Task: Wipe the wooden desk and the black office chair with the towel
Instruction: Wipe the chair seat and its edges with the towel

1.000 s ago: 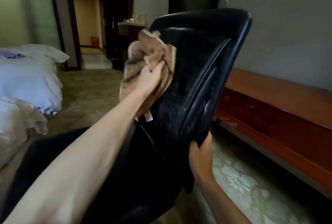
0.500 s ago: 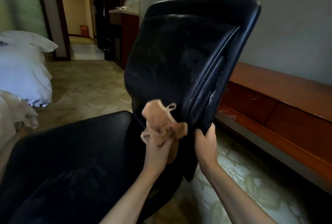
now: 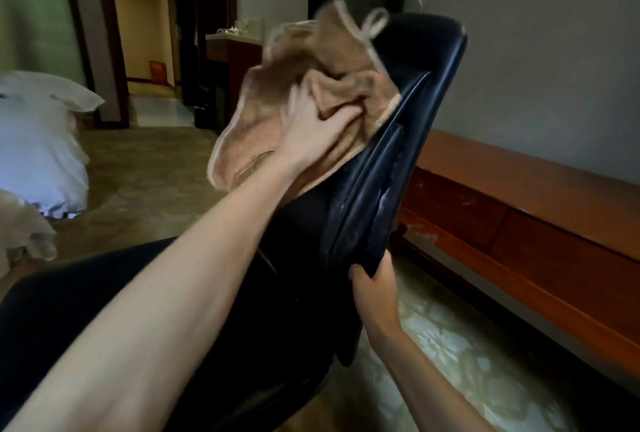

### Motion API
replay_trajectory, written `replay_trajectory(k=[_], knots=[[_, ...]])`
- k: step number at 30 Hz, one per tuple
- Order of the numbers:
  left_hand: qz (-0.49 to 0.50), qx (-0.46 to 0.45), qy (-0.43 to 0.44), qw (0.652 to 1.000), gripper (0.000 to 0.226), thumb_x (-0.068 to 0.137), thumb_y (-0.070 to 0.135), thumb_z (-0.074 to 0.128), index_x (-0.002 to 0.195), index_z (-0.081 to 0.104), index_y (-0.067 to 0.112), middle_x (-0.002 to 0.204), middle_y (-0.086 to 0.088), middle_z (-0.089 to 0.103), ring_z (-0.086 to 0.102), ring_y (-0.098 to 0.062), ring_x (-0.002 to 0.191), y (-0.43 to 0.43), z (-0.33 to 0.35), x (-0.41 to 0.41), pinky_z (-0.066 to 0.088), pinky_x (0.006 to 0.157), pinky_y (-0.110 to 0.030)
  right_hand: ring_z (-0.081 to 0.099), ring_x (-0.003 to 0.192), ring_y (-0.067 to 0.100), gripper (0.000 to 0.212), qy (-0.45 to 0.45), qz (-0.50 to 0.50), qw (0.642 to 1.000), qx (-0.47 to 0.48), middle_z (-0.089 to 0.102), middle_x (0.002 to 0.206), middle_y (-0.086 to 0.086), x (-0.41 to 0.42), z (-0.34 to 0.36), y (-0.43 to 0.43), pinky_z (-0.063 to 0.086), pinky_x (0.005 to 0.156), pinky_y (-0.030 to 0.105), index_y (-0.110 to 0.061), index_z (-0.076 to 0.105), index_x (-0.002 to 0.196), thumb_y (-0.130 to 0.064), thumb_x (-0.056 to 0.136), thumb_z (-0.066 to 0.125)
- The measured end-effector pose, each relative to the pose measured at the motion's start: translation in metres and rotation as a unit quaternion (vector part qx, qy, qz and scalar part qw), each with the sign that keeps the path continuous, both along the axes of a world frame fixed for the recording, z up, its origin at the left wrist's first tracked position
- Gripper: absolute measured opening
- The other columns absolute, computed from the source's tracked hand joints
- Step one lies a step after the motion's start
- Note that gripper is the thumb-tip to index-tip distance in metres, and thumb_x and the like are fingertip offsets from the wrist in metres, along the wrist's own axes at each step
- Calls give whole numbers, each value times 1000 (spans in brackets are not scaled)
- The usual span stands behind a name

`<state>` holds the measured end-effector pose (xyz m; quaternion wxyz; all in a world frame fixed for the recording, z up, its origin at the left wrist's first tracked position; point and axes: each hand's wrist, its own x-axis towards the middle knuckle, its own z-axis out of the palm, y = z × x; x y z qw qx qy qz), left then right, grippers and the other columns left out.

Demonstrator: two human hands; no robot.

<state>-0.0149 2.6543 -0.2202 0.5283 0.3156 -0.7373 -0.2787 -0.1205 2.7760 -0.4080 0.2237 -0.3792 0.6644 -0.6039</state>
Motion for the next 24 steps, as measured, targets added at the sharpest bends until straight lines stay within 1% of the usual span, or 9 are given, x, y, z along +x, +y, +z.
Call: replay_trajectory(k=[2,5,7,10,12,14,19,22,24], knots=[[-25,11,-19,999,99,71,81,64,152,45,26,152,2,51,45,-17,142,0,9,-19,30,123,-46,69,92,8,50,-6,8,1000,9,70,107,-11,-2,-1,1,58,81,42,-34,53,134,-7,92,57],[-58,-5,33,998,59,88,49,73,139,61,22,124,19,64,56,17,106,11,-8,-23,40,102,-10,69,83,2,49,-13,17,1000,11,70,105,-13,-6,1,2,54,70,32,-39,52,130,-9,92,59],[-39,-7,43,998,52,91,37,74,138,62,21,119,22,60,53,19,99,24,-32,-14,37,91,2,69,90,8,53,-11,15,1000,7,69,105,-14,-6,0,0,56,73,36,-40,51,131,-9,89,59],[-32,18,42,998,67,82,47,79,141,50,33,128,30,55,55,-1,124,39,-86,0,44,110,-24,68,90,13,54,-4,14,1000,13,68,103,-10,-7,-3,-2,54,70,36,-38,52,126,-4,85,56],[-17,47,10,999,81,75,68,79,142,49,35,128,28,57,59,-5,122,47,-123,8,51,104,-35,68,91,13,51,8,11,1000,15,67,101,-8,-8,-2,-1,56,73,37,-33,52,123,-2,83,57],[29,69,-19,997,92,69,77,77,144,48,32,127,15,64,62,-9,118,58,-155,16,55,97,-36,67,94,11,49,17,11,1000,13,68,102,-10,-8,1,0,58,79,41,-30,52,124,-3,84,60],[74,120,-110,984,91,73,71,57,144,50,15,129,-1,65,63,-24,117,78,-223,26,49,89,-34,65,104,10,60,17,19,1000,9,68,110,-15,-3,0,8,57,88,41,-34,50,136,-8,85,65],[71,110,-167,977,96,72,80,45,140,51,12,126,0,65,64,-25,114,88,-244,41,45,79,-35,63,104,5,65,21,31,999,14,65,111,-18,1,1,16,56,88,38,-33,45,142,-3,86,62],[81,107,-154,979,84,73,81,42,128,58,20,116,4,68,66,-22,108,96,-238,54,44,76,-33,61,103,0,63,27,35,999,6,64,111,-20,3,1,21,53,83,31,-33,46,141,-4,88,61]])
